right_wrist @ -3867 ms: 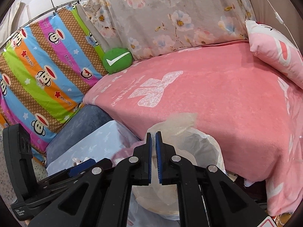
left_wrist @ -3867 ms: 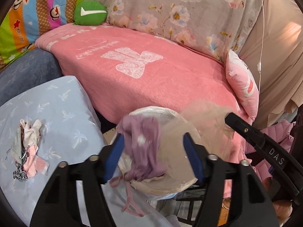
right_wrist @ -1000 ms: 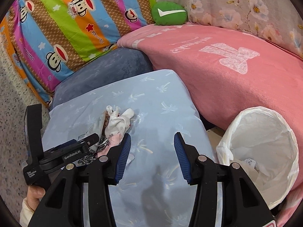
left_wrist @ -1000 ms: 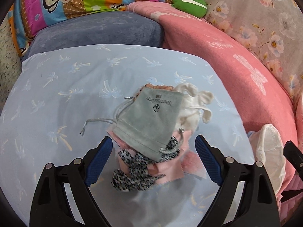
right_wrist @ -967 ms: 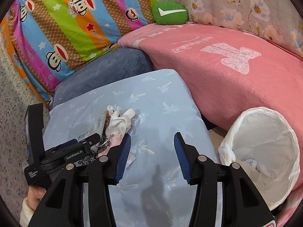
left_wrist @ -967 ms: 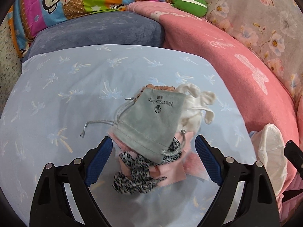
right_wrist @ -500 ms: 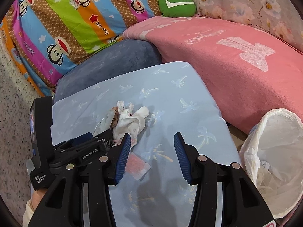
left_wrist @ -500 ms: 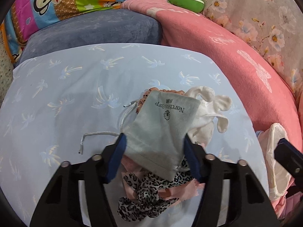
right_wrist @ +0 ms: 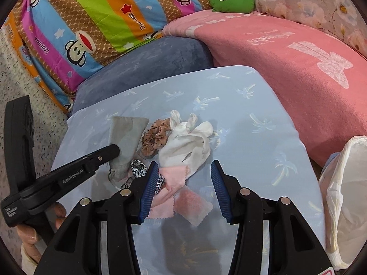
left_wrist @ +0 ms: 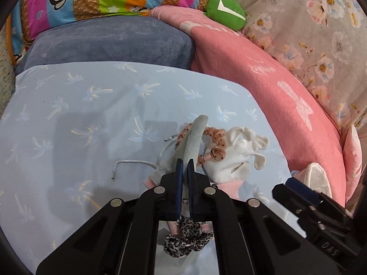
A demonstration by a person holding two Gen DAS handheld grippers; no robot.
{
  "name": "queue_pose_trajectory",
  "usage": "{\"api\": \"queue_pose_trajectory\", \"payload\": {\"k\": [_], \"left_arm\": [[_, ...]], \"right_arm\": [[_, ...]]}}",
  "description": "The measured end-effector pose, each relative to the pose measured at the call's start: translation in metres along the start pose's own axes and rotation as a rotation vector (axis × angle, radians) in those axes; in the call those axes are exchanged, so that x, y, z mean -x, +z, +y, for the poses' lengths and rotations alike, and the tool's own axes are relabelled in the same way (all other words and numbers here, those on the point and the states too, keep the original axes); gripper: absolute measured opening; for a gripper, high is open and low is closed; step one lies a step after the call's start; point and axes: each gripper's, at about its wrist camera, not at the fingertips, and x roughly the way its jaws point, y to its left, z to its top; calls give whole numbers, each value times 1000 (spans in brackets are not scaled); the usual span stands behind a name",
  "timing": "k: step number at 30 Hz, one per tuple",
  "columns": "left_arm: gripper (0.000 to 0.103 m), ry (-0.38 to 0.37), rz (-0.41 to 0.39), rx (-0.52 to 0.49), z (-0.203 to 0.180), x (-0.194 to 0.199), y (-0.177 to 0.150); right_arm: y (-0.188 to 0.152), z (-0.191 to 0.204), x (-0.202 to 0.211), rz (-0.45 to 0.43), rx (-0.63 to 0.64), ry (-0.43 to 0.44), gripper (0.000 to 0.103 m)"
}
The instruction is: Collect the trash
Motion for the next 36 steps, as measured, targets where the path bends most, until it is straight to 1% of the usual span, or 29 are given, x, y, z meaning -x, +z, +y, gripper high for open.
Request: {"api": "queue_pose_trajectory", "payload": {"k": [7,11,15,16,19,21,22,23,24,29,36], "left_arm": [[4,15,-42,33,16,16,8],[4,20,-46,41,22,21,7],[4,23,-44,40,24,22,4],[4,24,-43,42,25,23,4],[4,23,-41,42,26,24,2],[4,21,-39,41,26,25,1],[4,21,-39,39,25,25,1],[4,21,-40,37,24,26,1],[4,21,-41,35,23,27,0],[4,12,-56,25,14,35,1],[4,-6,-85,-9,-10,51,2]], "right_arm": [[-6,18,-18,39,17,43,47],[-9,30,-32,63,32,57,46],[-14,38,-48,91,50,56,42],[-15,39,-52,99,53,56,40],[-19,41,-61,123,60,53,28],[-22,41,-65,137,56,58,12],[-24,40,-66,140,52,58,7],[-25,39,-65,142,49,61,3],[-25,37,-62,137,43,66,2],[-17,33,-36,84,31,78,2],[-5,23,15,-16,17,88,2]]}}
